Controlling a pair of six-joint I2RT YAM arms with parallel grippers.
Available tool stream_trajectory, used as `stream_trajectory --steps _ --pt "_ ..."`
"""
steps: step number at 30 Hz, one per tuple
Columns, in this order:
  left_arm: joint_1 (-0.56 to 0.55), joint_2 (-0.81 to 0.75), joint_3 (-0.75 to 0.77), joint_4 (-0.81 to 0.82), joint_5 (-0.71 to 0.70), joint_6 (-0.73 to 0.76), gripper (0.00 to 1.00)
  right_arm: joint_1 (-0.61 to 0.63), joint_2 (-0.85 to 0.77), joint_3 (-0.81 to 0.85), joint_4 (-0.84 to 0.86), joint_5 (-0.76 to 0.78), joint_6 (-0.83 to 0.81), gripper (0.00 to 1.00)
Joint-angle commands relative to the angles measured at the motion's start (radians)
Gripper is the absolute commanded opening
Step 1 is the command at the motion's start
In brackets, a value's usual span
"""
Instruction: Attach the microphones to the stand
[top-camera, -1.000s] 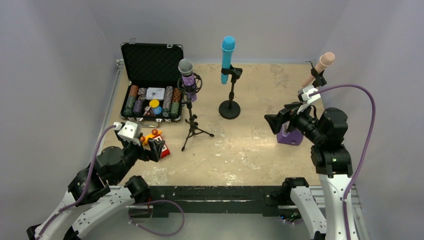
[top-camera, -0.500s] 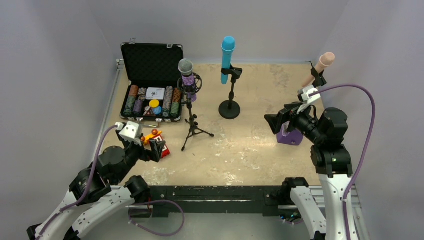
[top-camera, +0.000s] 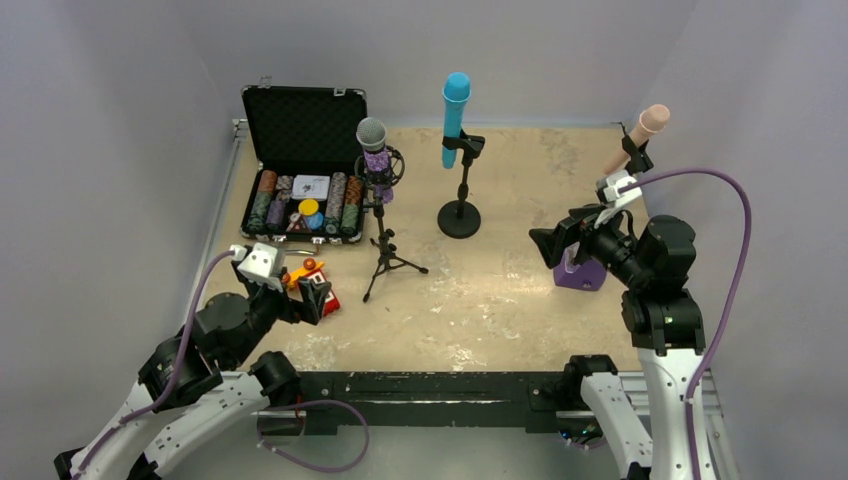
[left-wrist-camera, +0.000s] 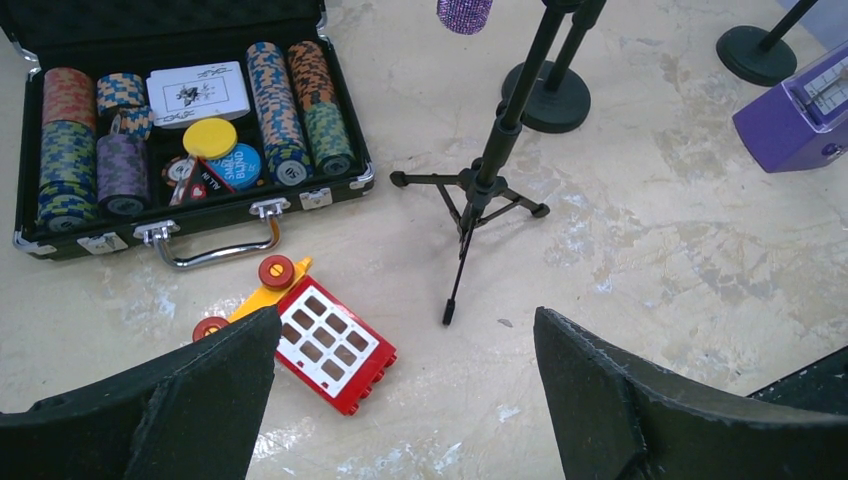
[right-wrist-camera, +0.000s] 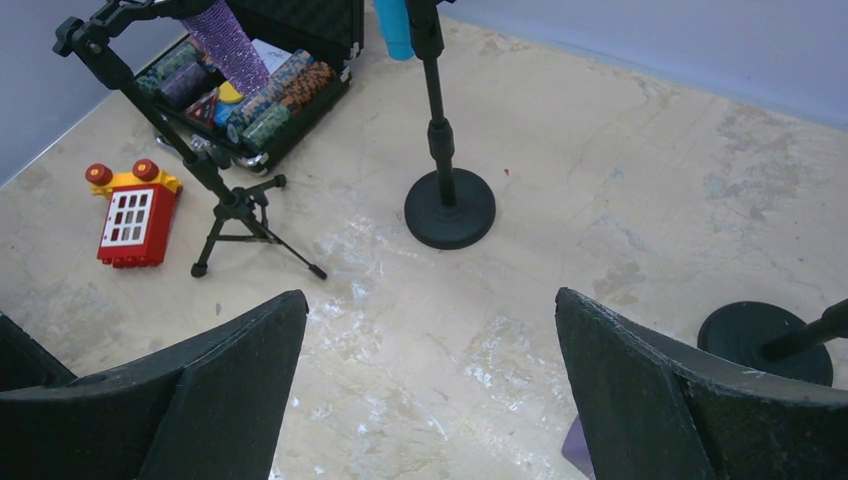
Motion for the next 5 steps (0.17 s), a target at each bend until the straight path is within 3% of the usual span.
stream_trajectory --steps 1,5 --pt "0.003 -0.011 0.0 0.017 0.005 -0.013 1.0 -0.005 -0.003 0.015 0.041 -0.014 0.007 0.99" --pt "0.003 -0.012 0.0 0.016 0.005 -0.014 1.0 -0.007 -0.004 0.01 0.052 0.01 0.011 0.99"
